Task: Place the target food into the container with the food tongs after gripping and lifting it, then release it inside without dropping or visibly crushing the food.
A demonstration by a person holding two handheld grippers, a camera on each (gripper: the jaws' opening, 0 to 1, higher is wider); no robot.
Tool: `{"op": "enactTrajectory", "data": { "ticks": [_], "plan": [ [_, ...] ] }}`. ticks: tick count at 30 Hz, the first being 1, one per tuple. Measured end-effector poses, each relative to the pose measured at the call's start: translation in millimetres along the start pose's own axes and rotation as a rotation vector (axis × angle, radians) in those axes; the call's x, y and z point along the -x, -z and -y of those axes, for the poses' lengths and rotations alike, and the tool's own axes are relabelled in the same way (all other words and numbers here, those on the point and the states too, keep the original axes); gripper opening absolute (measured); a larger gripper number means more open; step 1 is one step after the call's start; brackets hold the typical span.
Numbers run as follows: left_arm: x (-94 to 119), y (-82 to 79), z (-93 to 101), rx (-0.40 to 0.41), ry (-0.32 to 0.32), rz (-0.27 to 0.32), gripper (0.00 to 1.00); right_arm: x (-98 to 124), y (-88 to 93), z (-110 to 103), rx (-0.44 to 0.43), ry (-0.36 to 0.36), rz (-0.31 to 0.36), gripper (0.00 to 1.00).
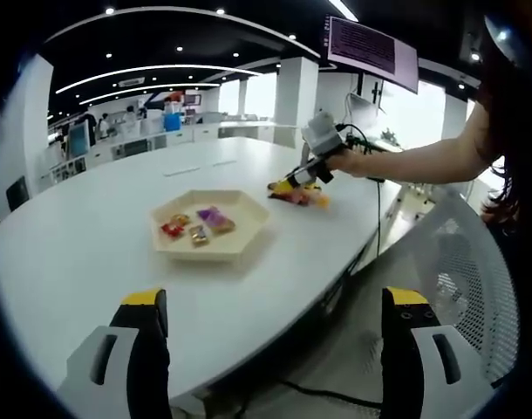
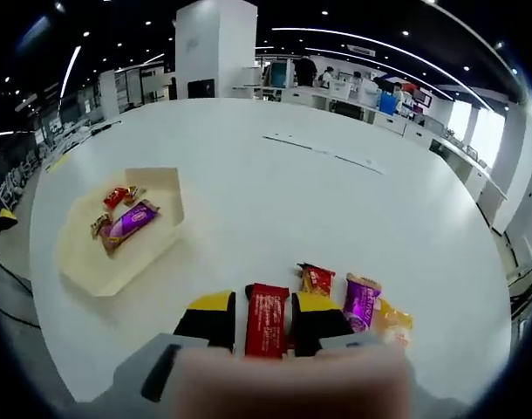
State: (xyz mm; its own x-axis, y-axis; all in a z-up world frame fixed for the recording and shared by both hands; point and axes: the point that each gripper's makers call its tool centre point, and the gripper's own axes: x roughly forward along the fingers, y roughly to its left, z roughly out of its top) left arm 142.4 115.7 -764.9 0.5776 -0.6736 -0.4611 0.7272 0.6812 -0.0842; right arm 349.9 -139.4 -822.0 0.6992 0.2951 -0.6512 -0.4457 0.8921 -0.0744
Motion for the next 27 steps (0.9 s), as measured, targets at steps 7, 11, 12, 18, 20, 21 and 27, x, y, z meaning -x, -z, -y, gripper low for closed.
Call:
{"op": "enactTrajectory", "data": {
  "ticks": [7,11,12,18,20,21,27],
  "plan": [
    [0,0.9,-1.2,0.006,-0.005,-0.006,0.99,7,-9.9,4,-0.027,0.010,0.023,0.23],
    [0,2.9,0.3,0.014,0.000,-0.018,0.97,15,-22.8,9,-0.026,0.019,0.047,0.23],
    [0,3.8,0.4,0.015,0.001,-0.022,0.96,16,-24.7,9,-0.027,0.020,0.046,0.23],
    [0,4.4,-0.3,0.005,-0.005,-0.027,0.96,31,-31.6,17,-0.066,0.052,0.029,0.23],
    [0,4.0,0.3,0.010,-0.002,-0.024,0.96,37,-35.7,17,-0.062,0.057,0.030,0.24],
    [0,4.1,0.7,0.009,0.001,-0.025,0.96,40,-38.4,18,-0.074,0.058,0.030,0.24],
    [0,4.7,0.4,-0.006,-0.006,-0.027,0.97,55,-60.8,15,-0.079,0.063,0.063,0.24]
  ]
}}
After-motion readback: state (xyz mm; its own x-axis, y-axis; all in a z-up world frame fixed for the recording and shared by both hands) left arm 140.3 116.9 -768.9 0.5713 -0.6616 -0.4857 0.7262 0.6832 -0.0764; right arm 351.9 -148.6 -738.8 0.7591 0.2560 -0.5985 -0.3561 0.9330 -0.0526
